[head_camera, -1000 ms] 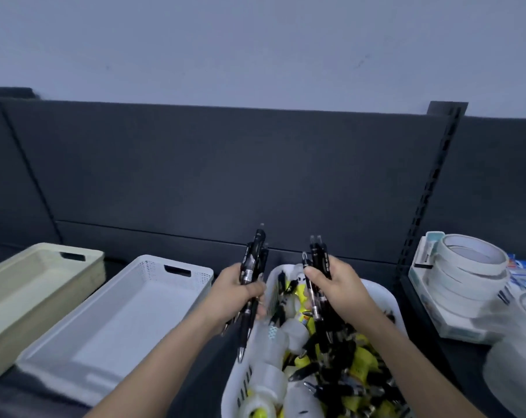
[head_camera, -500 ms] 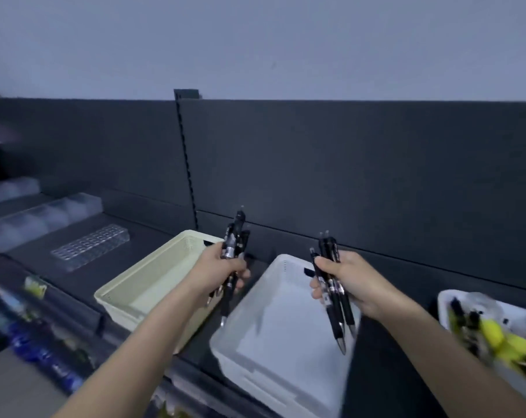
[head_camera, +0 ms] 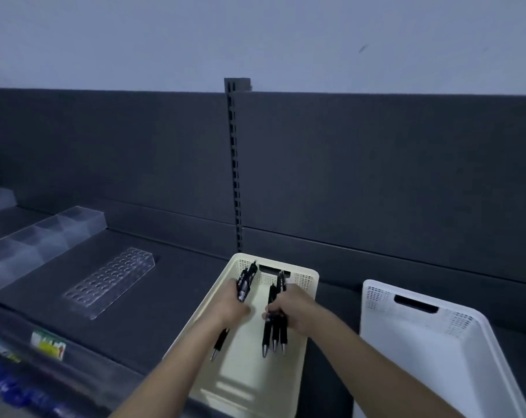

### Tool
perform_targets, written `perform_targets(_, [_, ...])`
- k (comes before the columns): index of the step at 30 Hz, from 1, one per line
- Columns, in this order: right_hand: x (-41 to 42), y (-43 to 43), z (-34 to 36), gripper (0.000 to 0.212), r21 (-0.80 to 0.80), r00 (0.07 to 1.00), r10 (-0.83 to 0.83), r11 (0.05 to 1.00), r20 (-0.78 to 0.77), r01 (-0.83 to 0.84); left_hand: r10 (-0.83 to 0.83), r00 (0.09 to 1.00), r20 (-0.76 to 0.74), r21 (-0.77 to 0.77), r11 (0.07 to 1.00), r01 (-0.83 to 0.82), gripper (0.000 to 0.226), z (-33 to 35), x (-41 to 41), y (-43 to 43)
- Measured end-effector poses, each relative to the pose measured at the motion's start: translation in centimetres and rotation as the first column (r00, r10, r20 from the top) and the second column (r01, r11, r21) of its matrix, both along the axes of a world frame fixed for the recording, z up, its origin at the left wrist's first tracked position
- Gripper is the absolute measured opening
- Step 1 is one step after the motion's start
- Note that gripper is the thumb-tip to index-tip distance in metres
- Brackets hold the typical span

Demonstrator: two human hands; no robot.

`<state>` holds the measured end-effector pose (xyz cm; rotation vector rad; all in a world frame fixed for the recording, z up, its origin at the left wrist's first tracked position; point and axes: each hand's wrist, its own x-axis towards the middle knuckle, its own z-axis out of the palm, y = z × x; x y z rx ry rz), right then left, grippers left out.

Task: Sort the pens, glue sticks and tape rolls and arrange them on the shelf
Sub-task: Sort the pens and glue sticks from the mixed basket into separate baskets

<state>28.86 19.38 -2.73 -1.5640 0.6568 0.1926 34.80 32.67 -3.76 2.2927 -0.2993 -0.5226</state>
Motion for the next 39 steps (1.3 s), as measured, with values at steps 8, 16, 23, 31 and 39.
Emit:
perform_targets(8, [-1.0,0.0,1.3,0.018,-0.436,0.993,0.121,0.893,-0.004,-0.11,-0.201,0.956,0.214,0.275,0.952,0.138,0.022,-0.4,0.8,-0.8])
perform_targets(16, [-8.0,-2.6,3.8,0.037,-0.924,0.969,0.226,0.339,-0.101,-0.175,-0.42,0.807,0.415,0.463,0.861,0.21,0.032,2.8,-2.2,-1.5])
perform_targets(23, [-15.3,-7.9,4.1,0.042,-0.953,0.978,0.043,0.219,-0.203,-0.207,-0.56,0.712,0.423,0.458,0.81,0.365,0.044,4.6,-6.7,-7.4])
perform_targets(31, [-27.2,-15.1,5.0,0.042,-0.964,0.987,-0.131,0.259,-0.089,-0.053,-0.663,0.604,0.443,0.354,0.748,0.561,0.042,5.8,-16.1,-17.1])
perform_targets(39, [-42.7,-24.8,5.4,0.043,-0.956,0.969,-0.248,0.284,0.001,0.073,-0.722,0.515,0.462,0.299,0.674,0.675,0.039,6.3,-30.4,-29.0])
